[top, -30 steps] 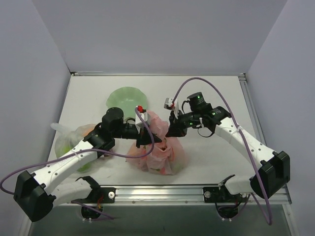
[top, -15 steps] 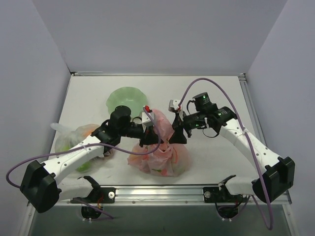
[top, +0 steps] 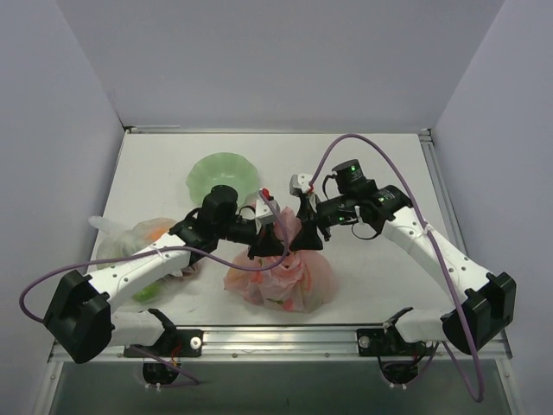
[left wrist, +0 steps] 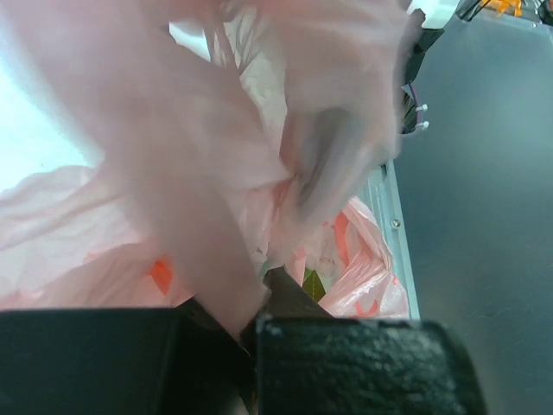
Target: Place the fake fruits into the plastic bag and tie a complex knot
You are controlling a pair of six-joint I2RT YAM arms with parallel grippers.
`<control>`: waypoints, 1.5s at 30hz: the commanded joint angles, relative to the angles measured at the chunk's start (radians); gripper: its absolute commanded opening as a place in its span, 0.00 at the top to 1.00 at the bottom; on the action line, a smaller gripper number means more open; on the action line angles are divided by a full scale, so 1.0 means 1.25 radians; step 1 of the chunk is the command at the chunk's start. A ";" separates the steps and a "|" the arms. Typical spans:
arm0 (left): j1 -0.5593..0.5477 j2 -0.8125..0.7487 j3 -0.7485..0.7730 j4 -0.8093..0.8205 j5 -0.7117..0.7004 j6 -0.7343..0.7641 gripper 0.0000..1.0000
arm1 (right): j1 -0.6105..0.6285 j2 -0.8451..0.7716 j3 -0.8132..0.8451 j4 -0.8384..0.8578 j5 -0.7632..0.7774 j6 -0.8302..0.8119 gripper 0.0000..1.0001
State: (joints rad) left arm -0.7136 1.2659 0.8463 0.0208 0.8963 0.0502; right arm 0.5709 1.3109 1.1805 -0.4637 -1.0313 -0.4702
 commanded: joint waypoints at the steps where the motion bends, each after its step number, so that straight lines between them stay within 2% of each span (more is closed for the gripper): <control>1: -0.005 0.011 0.049 -0.014 0.030 0.059 1.00 | 0.007 0.009 0.030 0.022 -0.025 0.019 0.59; 2: -0.005 0.010 0.054 -0.015 0.030 0.063 1.00 | 0.008 0.012 0.030 0.027 -0.019 0.017 0.65; 4: -0.005 0.007 0.063 -0.041 0.027 0.067 1.00 | 0.008 0.013 0.029 0.031 0.000 0.015 0.82; 6: -0.004 -0.003 0.080 -0.069 0.028 0.068 0.94 | 0.006 0.014 0.026 0.031 0.009 0.018 1.00; 7: 0.007 -0.012 0.084 -0.086 0.033 0.072 0.89 | 0.002 0.013 0.024 0.031 0.009 0.018 1.00; 8: 0.018 -0.027 0.081 -0.093 0.034 0.062 0.77 | -0.006 0.004 0.020 0.031 0.005 0.018 1.00; 9: 0.032 -0.069 0.063 -0.085 0.038 0.044 0.70 | -0.011 -0.001 0.014 0.031 0.005 0.019 1.00; 10: 0.053 -0.096 0.051 -0.056 0.043 -0.005 0.64 | -0.016 -0.006 0.010 0.031 0.008 0.020 1.00; 11: 0.092 -0.120 0.036 -0.043 0.049 -0.029 0.54 | -0.026 -0.014 0.007 0.031 0.007 0.021 1.00; 13: 0.131 -0.196 0.016 -0.039 0.049 -0.083 0.48 | -0.032 -0.030 -0.004 0.031 0.004 0.018 1.00; 18: 0.198 -0.297 0.038 -0.121 0.017 -0.084 0.40 | -0.035 -0.052 -0.012 0.030 -0.001 0.001 1.00; 20: 0.205 -0.292 0.058 -0.149 -0.009 -0.075 0.39 | -0.028 -0.066 -0.013 0.025 -0.005 -0.031 1.00; 24: 0.248 -0.209 0.108 -0.124 0.000 -0.084 0.37 | 0.002 -0.101 -0.035 -0.003 0.038 -0.145 1.00; 27: 0.275 -0.127 0.174 -0.085 0.073 -0.154 0.35 | 0.034 -0.132 -0.056 -0.008 0.096 -0.204 1.00; 29: 0.286 -0.100 0.193 -0.030 0.098 -0.247 0.30 | 0.054 -0.150 -0.068 -0.007 0.125 -0.242 1.00; 30: 0.287 -0.085 0.189 0.001 0.122 -0.285 0.30 | 0.064 -0.153 -0.069 -0.007 0.163 -0.251 1.00; 31: 0.286 -0.079 0.183 0.058 0.131 -0.374 0.30 | 0.072 -0.155 -0.071 -0.001 0.187 -0.253 1.00; 32: 0.286 -0.075 0.172 0.079 0.137 -0.419 0.26 | 0.083 -0.157 -0.072 0.002 0.201 -0.258 1.00; 34: 0.286 -0.064 0.148 0.097 0.157 -0.511 0.25 | 0.095 -0.161 -0.082 0.019 0.249 -0.261 1.00; 39: 0.281 -0.068 0.085 0.167 0.176 -0.650 0.21 | 0.130 -0.165 -0.094 0.033 0.308 -0.272 1.00; 42: 0.254 -0.060 0.067 0.169 0.156 -0.664 0.19 | 0.143 -0.169 -0.100 0.036 0.316 -0.277 1.00; 45: 0.236 -0.053 0.068 0.128 0.119 -0.612 0.17 | 0.147 -0.170 -0.099 0.041 0.310 -0.280 1.00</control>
State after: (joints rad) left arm -0.3973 1.1995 0.9230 0.1413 1.0664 -0.7017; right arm 0.7437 1.1217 1.0618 -0.4366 -0.6659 -0.7963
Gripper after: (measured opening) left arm 0.828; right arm 0.039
